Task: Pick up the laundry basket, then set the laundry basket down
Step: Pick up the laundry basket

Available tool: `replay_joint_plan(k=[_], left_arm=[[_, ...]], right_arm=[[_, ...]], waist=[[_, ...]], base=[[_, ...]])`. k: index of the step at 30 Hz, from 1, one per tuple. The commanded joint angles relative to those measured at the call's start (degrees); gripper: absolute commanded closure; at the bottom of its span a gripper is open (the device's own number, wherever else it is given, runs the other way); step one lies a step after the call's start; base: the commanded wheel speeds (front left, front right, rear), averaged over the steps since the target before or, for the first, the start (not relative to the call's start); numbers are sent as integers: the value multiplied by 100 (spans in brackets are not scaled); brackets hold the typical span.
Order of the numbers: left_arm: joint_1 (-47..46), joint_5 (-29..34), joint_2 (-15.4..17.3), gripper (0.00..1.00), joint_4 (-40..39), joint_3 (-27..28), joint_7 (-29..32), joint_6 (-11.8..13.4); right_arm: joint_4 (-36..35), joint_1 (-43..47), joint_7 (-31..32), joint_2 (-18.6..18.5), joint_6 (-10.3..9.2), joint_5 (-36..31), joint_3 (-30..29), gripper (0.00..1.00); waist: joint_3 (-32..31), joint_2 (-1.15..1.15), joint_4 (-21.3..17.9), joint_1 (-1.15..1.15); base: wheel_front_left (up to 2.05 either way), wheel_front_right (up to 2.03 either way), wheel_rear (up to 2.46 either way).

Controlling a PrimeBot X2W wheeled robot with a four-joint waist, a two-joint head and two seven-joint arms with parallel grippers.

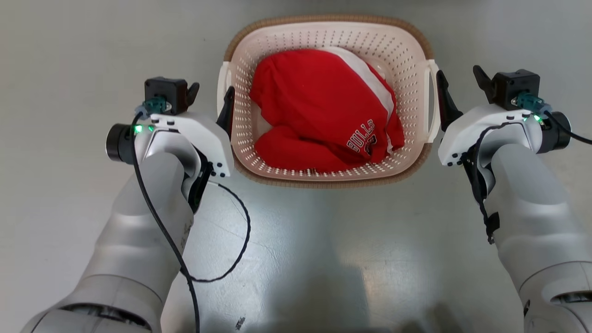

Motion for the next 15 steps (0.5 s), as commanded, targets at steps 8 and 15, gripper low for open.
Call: replay_joint_plan(k=[8,15], left_arm=[[-352,-172,139,0,342,-183,-71,121],[-603,-199,139,0,560,-288,-60,157]], right_arm=[[56,-157,-79,73,33,28,142,0],[29,-240,-79,73,33,218,284,0]], waist=[[409,0,-61,0],[637,0,-95,0]], base=[[0,0,0],[0,0,0]])
